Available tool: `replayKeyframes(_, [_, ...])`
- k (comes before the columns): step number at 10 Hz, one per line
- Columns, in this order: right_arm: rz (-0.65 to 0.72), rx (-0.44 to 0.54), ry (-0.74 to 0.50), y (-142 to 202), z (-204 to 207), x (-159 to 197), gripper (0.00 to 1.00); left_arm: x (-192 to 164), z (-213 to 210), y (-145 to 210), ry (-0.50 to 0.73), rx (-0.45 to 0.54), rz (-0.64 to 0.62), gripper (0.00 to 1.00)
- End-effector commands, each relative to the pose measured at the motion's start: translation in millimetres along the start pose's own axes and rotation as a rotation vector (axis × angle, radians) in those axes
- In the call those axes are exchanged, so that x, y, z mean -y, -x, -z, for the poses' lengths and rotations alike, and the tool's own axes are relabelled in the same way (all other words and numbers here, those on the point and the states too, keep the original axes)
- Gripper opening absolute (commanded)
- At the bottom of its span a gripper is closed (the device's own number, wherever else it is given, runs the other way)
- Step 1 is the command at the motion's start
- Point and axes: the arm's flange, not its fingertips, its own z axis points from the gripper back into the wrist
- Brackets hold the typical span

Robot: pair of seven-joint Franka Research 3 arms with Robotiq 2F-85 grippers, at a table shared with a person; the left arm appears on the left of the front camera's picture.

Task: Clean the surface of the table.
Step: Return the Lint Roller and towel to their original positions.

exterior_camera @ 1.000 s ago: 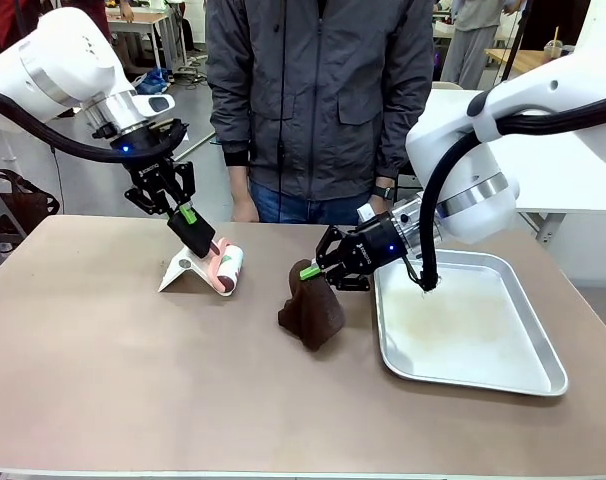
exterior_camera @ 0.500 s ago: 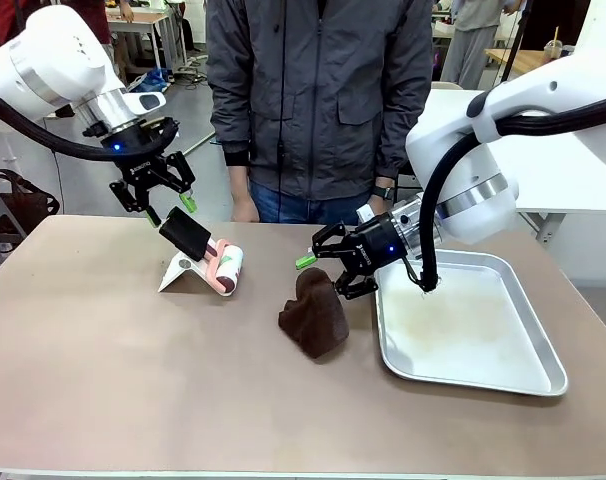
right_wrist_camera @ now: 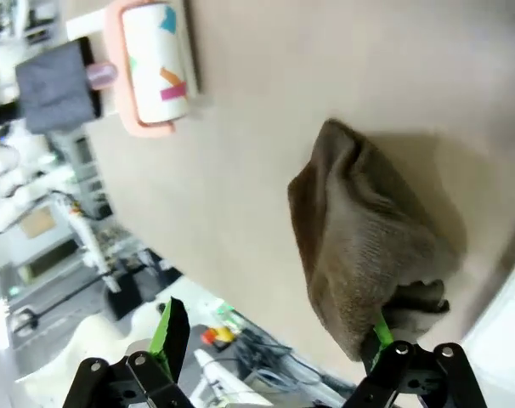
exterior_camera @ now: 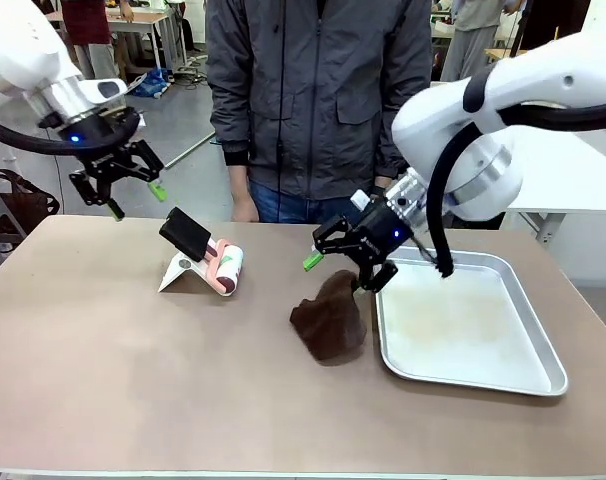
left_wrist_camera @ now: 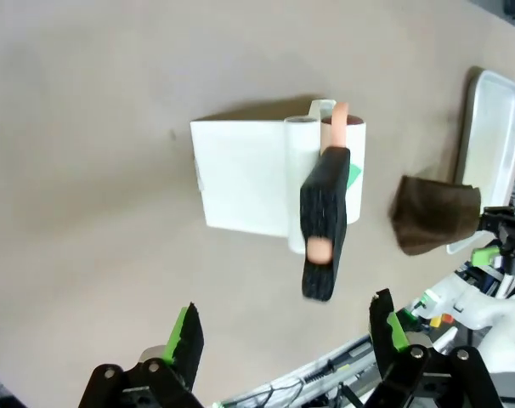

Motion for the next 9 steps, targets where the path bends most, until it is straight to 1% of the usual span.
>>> replayKeyframes(1, [-0.001, 0.021, 0.227, 2.1, -23.7, -38.2, 1.0, -9.0, -17.9, 49.9, 0.087, 0.036, 0.051, 1.0])
replayKeyframes(2, [0.014, 0.056, 0.305, 4.5, -32.7, -44.7, 1.0, -17.1, -30.5, 77.2, 0.144, 0.038, 0.079, 1.0])
replayKeyframes(3, [0.007, 0.082, 0.322, 10.6, -41.6, -47.4, 1.0, -25.0, -40.9, 104.6, 0.211, 0.003, 0.142, 1.0])
replayKeyframes(4, [-0.016, 0.112, 0.284, 19.4, -51.8, -46.6, 1.0, -34.9, -49.9, 130.2, 0.256, 0.015, 0.191, 1.0])
replayKeyframes(5, [-0.037, 0.112, 0.209, 29.4, -59.0, -41.1, 1.0, -46.2, -53.7, 150.7, 0.31, 0.018, 0.232, 1.0])
replayKeyframes(6, [-0.042, 0.071, 0.131, 41.7, -63.9, -29.6, 1.0, -58.9, -50.9, 171.3, 0.362, 0.03, 0.27, 1.0])
replayKeyframes(8, [-0.05, -0.015, -0.021, 64.3, -77.5, 6.4, 1.0, -84.6, -36.2, 209.4, 0.499, 0.071, 0.34, 1.0])
replayKeyframes(9, [-0.08, -0.057, -0.1, 82.6, -87.0, 26.2, 1.0, -97.1, -28.8, 227.4, 0.556, 0.106, 0.351, 1.0])
